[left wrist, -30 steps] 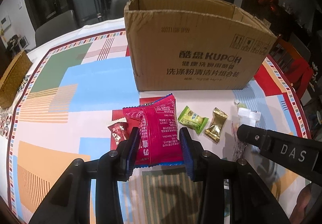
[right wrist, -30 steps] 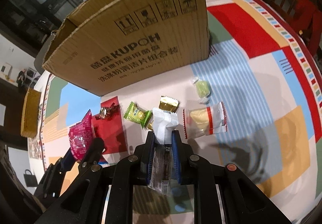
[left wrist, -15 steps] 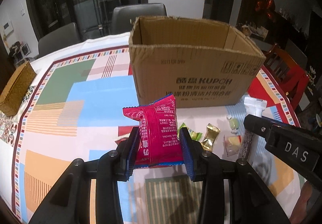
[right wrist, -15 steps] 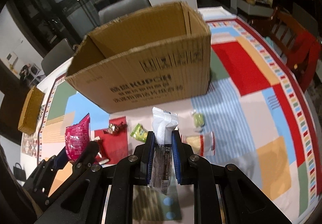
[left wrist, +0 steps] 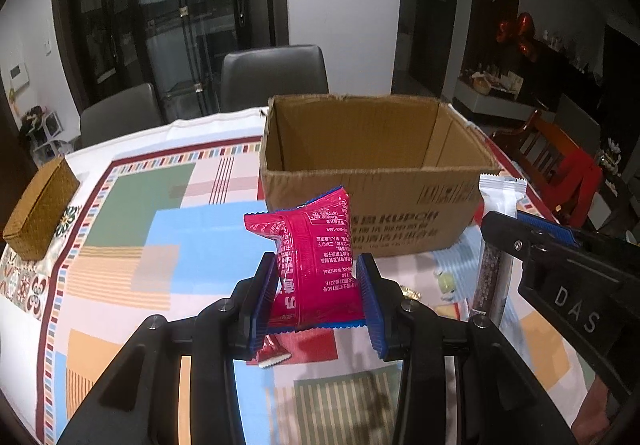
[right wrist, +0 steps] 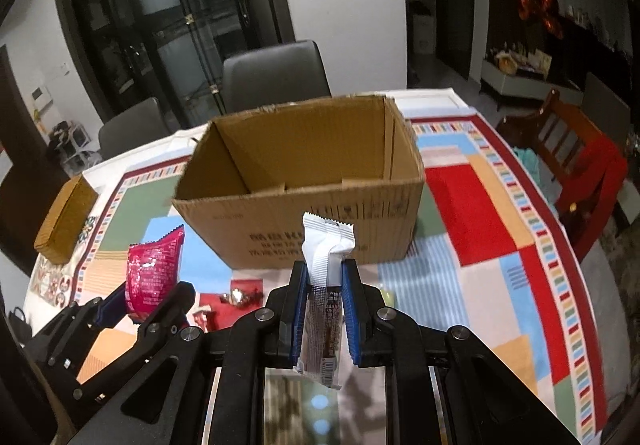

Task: Organize snacks
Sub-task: 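Lift the pink bag and white tube packet toward the cardboard box with both tools, then carry the pink bag and white tube over the box and open both tools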

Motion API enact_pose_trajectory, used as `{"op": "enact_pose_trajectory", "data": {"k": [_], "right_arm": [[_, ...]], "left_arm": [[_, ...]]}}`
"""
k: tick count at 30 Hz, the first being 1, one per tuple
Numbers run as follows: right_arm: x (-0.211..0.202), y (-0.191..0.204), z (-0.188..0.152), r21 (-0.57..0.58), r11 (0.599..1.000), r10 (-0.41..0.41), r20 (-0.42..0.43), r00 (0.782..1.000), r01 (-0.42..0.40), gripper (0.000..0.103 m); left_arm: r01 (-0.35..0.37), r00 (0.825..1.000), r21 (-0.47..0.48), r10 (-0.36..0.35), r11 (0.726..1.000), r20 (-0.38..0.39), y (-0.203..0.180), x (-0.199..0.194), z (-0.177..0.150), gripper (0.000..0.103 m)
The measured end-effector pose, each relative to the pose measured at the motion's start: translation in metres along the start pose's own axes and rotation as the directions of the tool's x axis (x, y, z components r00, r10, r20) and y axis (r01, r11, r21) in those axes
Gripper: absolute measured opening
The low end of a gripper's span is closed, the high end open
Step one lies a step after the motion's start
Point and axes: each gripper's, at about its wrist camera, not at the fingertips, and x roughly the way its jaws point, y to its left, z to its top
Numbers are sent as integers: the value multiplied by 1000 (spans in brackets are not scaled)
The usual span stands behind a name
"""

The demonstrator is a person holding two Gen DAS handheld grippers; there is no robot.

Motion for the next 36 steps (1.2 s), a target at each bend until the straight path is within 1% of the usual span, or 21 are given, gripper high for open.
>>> {"op": "enact_pose_trajectory", "data": {"k": [7, 10, 14, 29, 36], "right_arm": [[-13, 6, 10, -36, 999, -3, 57, 998, 5, 19], [-18, 6, 16, -45, 999, 3, 81, 997, 1, 19], [-26, 6, 24, -54, 999, 9, 112, 994, -3, 19], [-39, 10, 48, -116, 993, 25, 246, 969, 4, 19], [-36, 10, 58, -120, 993, 33, 275, 961, 0, 19]], "left_arm": [[6, 999, 17, -7, 1000, 50, 1, -12, 12, 40], [21, 997, 22, -22, 1000, 69, 3, -16, 18, 40], [15, 995, 34, -18, 999, 100, 2, -22, 25, 40], [1, 984, 54, -11, 999, 177, 8, -20, 50, 40], [10, 980, 80, -26, 997, 198, 3, -17, 62, 40]]}}
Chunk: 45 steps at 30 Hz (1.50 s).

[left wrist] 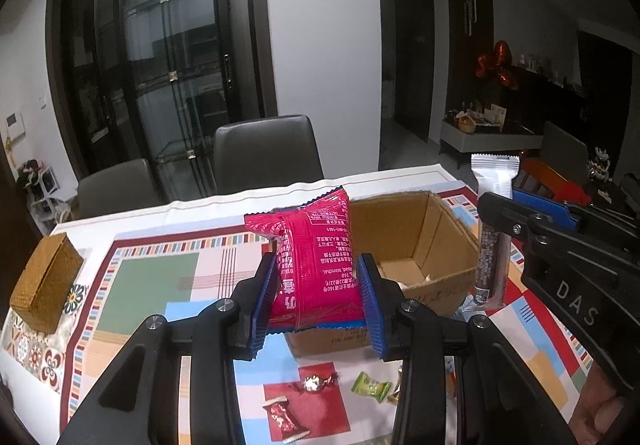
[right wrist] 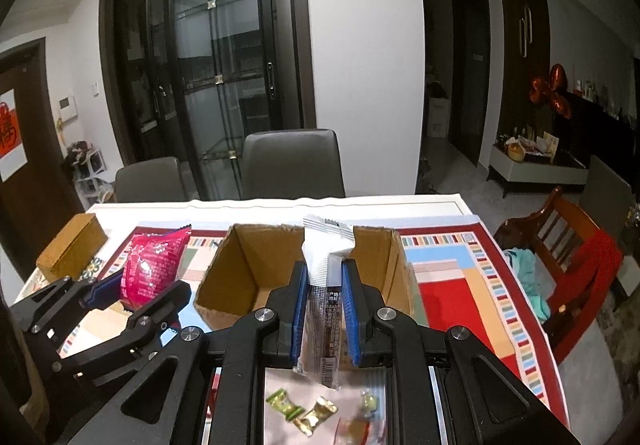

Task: Organize snacks
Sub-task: 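Carry the pink bag and white tube over the box and open both tools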

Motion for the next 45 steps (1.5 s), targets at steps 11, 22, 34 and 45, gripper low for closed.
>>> {"op": "enact_pose_trajectory", "data": {"k": [11, 22, 34, 45], "right_arm": [[16, -5, 14, -7, 1000, 0, 22, 1000, 1, 19], [34, -6, 20, -17, 1000, 7, 40, 999, -6, 19], [58, -5, 20, -36, 999, 13, 31, 999, -12, 19], [79, -8, 20, -23, 1000, 20, -9, 1000, -20, 19]], "left_arm": [[11, 1000, 31, -12, 999, 23, -2, 21, 16, 40], [29, 999, 43, -30, 999, 20, 4, 44, 26, 40], [47, 999, 47, -48, 998, 18, 2, 71, 23, 40], [57, 998, 22, -58, 998, 10, 6, 88, 26, 41]]}}
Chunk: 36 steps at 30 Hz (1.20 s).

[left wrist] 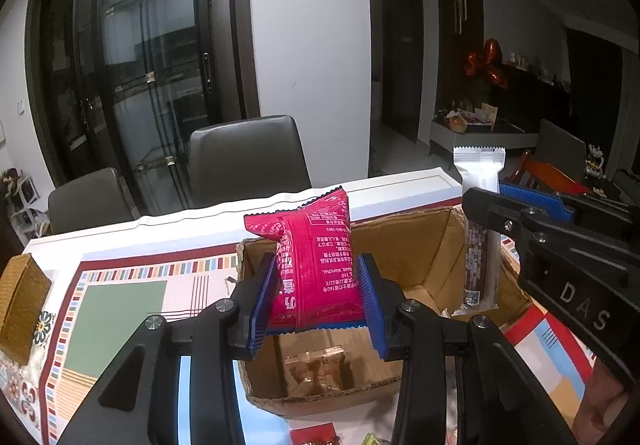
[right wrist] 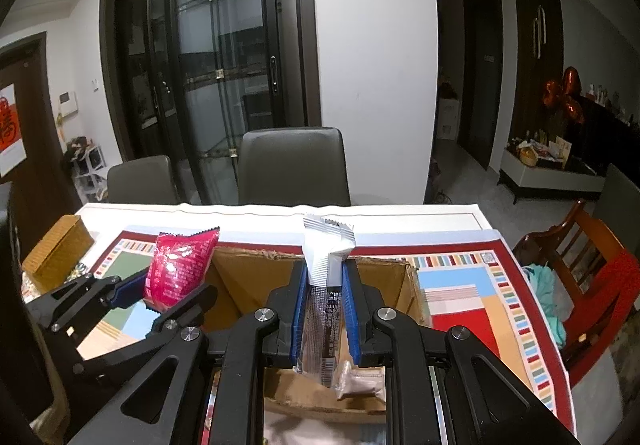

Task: Organize snacks
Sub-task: 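Carry the pink bag and white tube over the box and open both tools, then withdraw both open tools from the box back toward the remaining snacks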

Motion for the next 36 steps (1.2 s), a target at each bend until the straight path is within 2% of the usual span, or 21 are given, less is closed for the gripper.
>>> {"op": "enact_pose_trajectory", "data": {"k": [4, 5, 6, 9, 14, 19, 36], "right_arm": [[5, -5, -2, 17, 1000, -4, -9, 1000, 4, 19], [6, -6, -2, 17, 1000, -7, -11, 1000, 8, 22], [7, -6, -1, 16, 1000, -11, -13, 1000, 11, 28], [5, -7, -1, 18, 999, -31, -4, 1000, 31, 46], [0, -9, 0, 20, 998, -62, 10, 998, 62, 59], [-5, -11, 1, 33, 997, -76, 14, 997, 75, 61], [-26, -10, 2, 49, 996, -73, 42, 996, 71, 61]], "left_arm": [[-16, 1000, 9, 16, 1000, 1, 0, 2, 0, 43], [-19, 1000, 5, 19, 1000, 0, 1, 3, 0, 48], [-26, 1000, 4, 26, 1000, -1, 2, 4, 1, 55], [-39, 999, -6, 39, 999, -1, 4, 4, 1, 62], [-56, 998, -25, 56, 998, 1, 9, 2, 0, 74], [-70, 998, -38, 70, 997, 7, 14, -2, -2, 81], [-81, 997, -60, 81, 995, 5, 22, -24, -2, 81]]}}
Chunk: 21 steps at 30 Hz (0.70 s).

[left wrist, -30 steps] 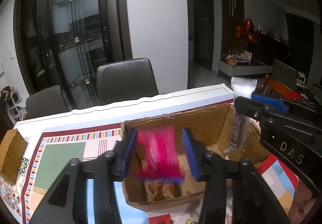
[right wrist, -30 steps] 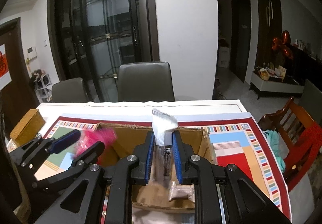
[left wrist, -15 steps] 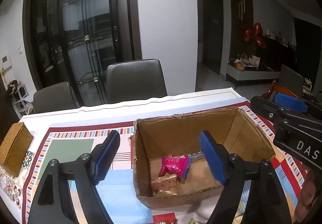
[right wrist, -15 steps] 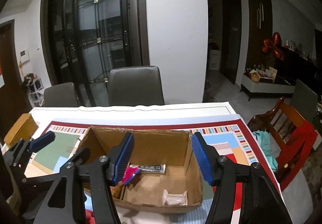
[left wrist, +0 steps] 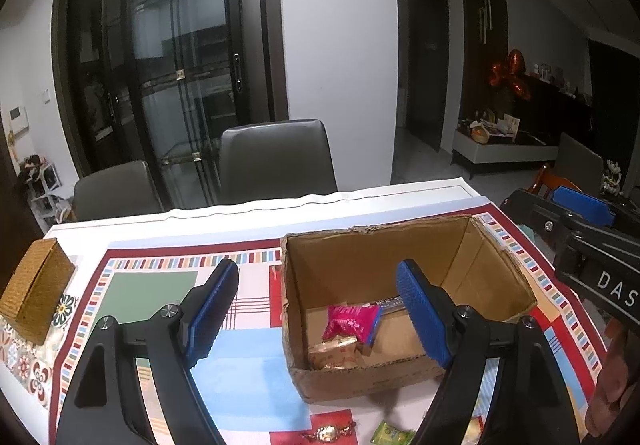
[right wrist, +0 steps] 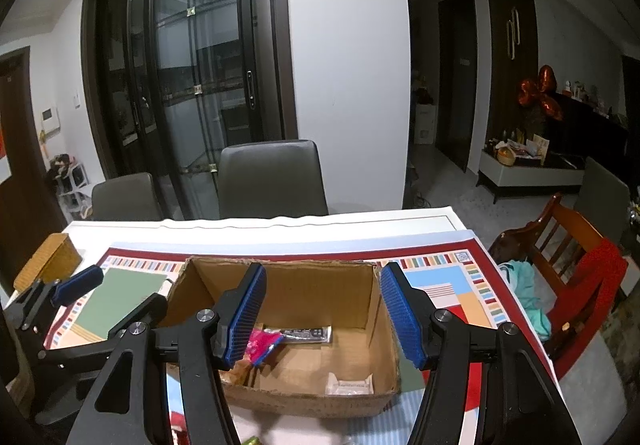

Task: Organize snacks
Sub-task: 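Withdraw both open tools from the box back toward the remaining snacks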

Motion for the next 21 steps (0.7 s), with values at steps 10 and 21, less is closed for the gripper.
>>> {"op": "enact_pose_trajectory", "data": {"k": [10, 21], "right_arm": [[-4, 1, -4, 2, 1000, 3, -3, 1000, -3, 61], [-15, 0, -19, -2, 1000, -9, -19, 1000, 9, 61]], "left_arm": [[-22, 1000, 0, 22, 1000, 6, 3, -11, -6, 81], [-30, 1000, 5, 30, 1000, 1, 2, -21, -19, 81]]}}
